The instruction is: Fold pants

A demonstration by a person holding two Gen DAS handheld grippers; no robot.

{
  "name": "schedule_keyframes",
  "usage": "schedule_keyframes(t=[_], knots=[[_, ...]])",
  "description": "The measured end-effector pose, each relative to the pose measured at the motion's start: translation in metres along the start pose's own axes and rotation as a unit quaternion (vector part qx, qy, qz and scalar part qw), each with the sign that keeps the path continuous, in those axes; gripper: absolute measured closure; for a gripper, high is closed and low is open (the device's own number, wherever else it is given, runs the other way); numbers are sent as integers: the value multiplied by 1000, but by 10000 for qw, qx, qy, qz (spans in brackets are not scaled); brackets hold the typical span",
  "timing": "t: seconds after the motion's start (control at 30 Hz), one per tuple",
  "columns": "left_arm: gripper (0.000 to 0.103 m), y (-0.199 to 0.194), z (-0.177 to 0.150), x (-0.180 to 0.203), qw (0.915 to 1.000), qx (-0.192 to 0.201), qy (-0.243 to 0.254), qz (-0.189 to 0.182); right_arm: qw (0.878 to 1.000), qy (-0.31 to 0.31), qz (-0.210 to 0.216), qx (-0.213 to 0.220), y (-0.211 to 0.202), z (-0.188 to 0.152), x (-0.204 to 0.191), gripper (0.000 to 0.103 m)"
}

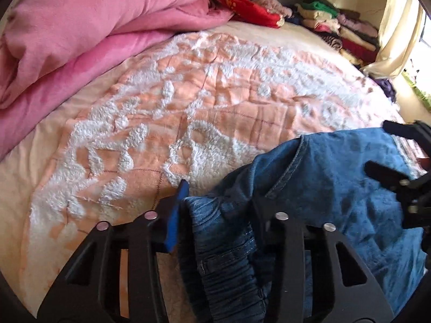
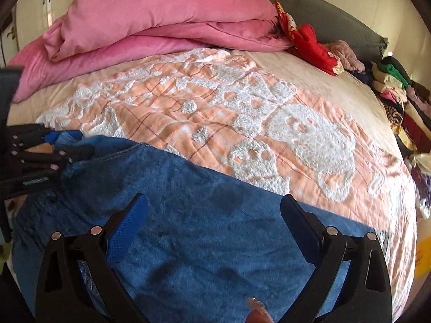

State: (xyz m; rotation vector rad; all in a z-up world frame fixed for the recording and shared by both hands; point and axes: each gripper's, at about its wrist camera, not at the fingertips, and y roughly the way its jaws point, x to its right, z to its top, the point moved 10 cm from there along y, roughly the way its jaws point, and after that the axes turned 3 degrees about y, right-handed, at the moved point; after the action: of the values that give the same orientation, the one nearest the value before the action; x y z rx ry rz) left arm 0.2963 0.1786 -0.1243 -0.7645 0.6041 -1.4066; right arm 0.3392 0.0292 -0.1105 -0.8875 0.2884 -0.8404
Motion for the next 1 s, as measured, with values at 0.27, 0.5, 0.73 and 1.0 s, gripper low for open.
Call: schedule_keyframes(t=[0.27,0.5,0.73,1.0], knots=[[78,-50,-3,26,9972,605,421,-149,9986,-528,-81,12,6,5,-7,5],[78,-85,-10,39,9941,897,571,-224,9912,-1322,-58,-2,5,6,-25,6],[78,-94,-17,39,9935,932,649,-74,9841,-1763,171,-79,-5,-12,-48,56],[78,-109,-26,38,9927,1033,617,41,9947,-757,652,249,-51,-26,-38,81]])
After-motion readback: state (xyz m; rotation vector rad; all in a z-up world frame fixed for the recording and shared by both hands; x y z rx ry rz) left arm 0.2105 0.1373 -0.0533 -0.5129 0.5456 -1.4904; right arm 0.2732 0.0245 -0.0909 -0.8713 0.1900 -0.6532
